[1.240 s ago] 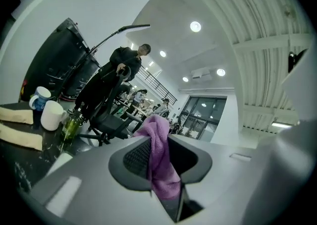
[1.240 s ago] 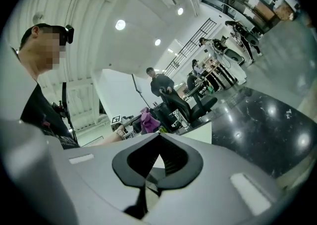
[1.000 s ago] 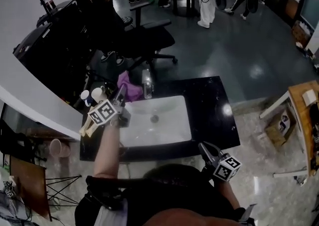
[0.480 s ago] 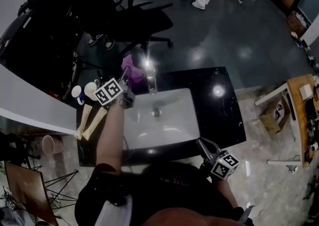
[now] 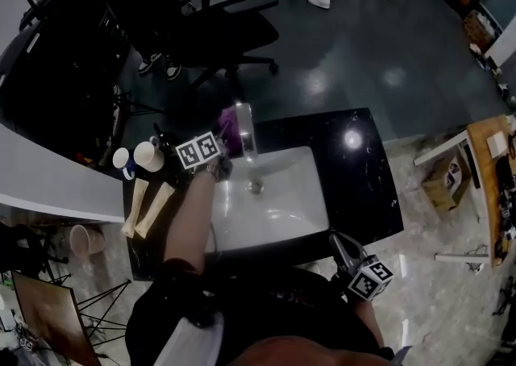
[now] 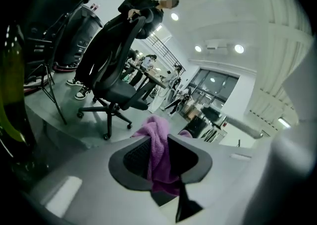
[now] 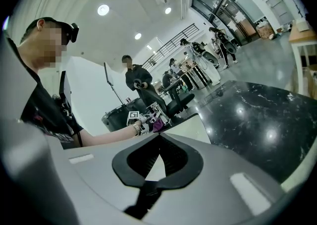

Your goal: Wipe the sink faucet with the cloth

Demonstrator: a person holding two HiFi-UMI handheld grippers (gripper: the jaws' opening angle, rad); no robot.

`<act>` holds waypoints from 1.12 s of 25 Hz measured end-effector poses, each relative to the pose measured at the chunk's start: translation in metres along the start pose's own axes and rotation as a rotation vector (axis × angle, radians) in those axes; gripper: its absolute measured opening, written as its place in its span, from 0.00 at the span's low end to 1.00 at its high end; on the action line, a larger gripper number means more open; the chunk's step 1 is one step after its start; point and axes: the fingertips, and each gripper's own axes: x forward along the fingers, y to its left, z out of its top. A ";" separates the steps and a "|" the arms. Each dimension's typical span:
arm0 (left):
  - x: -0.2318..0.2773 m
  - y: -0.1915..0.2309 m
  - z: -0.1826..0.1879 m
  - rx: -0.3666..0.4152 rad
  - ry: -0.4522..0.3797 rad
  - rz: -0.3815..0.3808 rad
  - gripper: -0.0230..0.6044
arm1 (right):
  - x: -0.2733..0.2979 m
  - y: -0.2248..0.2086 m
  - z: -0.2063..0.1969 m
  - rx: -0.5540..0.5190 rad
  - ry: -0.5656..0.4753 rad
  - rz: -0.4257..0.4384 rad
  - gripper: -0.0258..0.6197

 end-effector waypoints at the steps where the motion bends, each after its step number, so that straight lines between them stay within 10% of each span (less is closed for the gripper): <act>1: 0.004 0.002 -0.007 0.000 0.014 0.011 0.18 | 0.000 -0.001 0.000 0.003 -0.001 -0.004 0.06; 12: 0.020 0.047 -0.030 0.082 0.139 0.183 0.18 | 0.003 -0.014 0.005 0.002 -0.061 0.021 0.06; 19: -0.025 -0.026 0.014 -0.151 -0.060 -0.131 0.18 | -0.018 -0.004 -0.004 0.084 -0.055 0.015 0.06; 24: -0.061 -0.095 0.064 -0.009 -0.143 -0.277 0.18 | -0.010 0.008 -0.006 0.046 -0.055 0.087 0.06; 28: -0.085 -0.139 0.060 0.342 -0.086 -0.228 0.18 | -0.020 0.010 -0.007 0.066 -0.071 0.120 0.06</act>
